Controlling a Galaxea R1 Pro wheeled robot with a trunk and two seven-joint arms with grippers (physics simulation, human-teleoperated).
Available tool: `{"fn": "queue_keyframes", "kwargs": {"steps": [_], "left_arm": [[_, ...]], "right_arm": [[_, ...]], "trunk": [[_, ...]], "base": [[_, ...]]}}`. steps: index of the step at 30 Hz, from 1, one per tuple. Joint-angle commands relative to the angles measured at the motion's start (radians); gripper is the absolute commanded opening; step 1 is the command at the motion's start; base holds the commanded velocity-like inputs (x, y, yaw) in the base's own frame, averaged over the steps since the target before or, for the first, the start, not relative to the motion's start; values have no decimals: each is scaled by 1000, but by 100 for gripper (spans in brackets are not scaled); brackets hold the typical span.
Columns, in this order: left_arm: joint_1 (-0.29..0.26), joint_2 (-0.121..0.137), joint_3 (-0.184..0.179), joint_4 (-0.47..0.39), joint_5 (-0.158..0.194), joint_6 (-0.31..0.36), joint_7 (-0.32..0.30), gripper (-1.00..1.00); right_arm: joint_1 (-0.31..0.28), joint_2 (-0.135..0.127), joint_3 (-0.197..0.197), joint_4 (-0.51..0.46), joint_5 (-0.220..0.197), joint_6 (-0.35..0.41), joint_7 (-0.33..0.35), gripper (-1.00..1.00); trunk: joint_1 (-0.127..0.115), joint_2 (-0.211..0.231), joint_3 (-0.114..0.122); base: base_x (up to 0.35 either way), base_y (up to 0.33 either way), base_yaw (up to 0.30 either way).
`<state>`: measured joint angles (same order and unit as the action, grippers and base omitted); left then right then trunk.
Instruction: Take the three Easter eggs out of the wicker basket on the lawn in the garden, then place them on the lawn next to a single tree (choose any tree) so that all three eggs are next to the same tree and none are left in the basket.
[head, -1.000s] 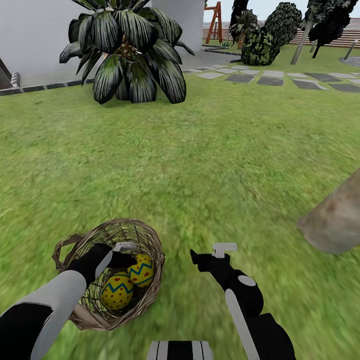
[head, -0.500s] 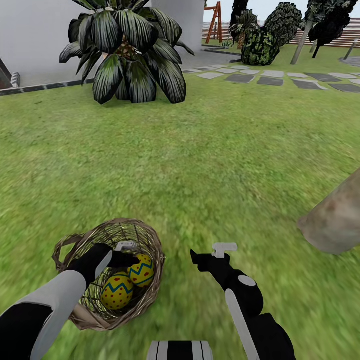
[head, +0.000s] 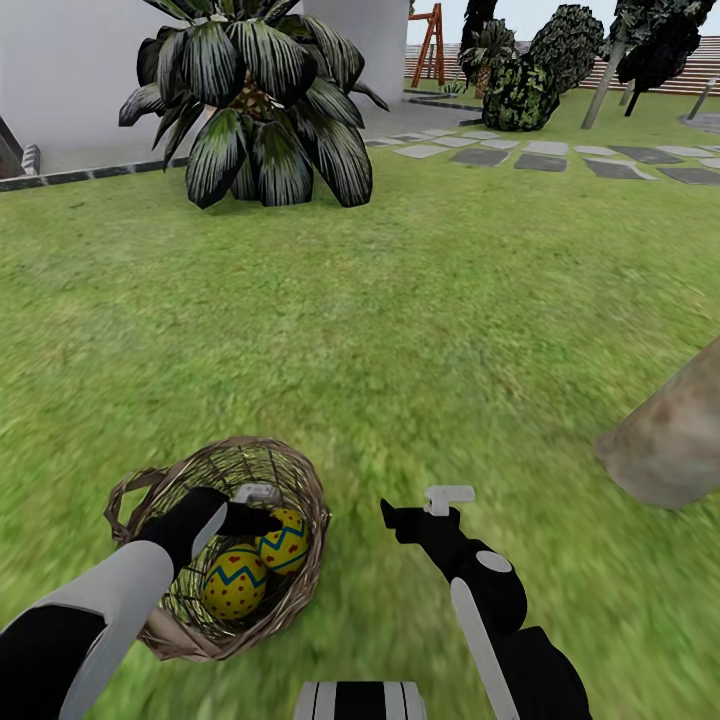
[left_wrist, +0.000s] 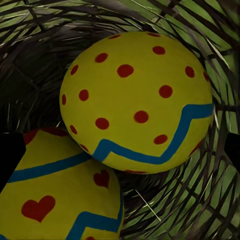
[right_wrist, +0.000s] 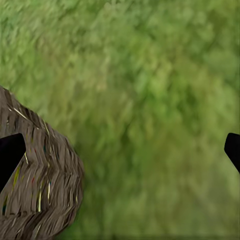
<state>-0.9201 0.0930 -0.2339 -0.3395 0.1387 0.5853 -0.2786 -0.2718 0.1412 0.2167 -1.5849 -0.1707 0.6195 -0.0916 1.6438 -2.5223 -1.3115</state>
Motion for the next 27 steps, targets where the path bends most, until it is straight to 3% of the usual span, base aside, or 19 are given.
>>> {"fn": "queue_keyframes", "kwargs": {"steps": [1, 13, 27], "left_arm": [[0, 1, -10, -3, 10, 5, -1, 100], [0, 1, -15, -11, 10, 5, -5, 100], [4, 1, -48, -33, 10, 5, -5, 100]], "right_arm": [[-1, 0, 1, -1, -10, 4, -10, 100], [-1, 0, 1, -1, -10, 3, -10, 100], [-1, 0, 1, -1, -10, 4, -10, 100]], "trunk": [[0, 0, -1], [0, 0, -1], [0, 0, -1]], "base": [[0, 0, 0], [0, 0, 0], [0, 0, 0]]}}
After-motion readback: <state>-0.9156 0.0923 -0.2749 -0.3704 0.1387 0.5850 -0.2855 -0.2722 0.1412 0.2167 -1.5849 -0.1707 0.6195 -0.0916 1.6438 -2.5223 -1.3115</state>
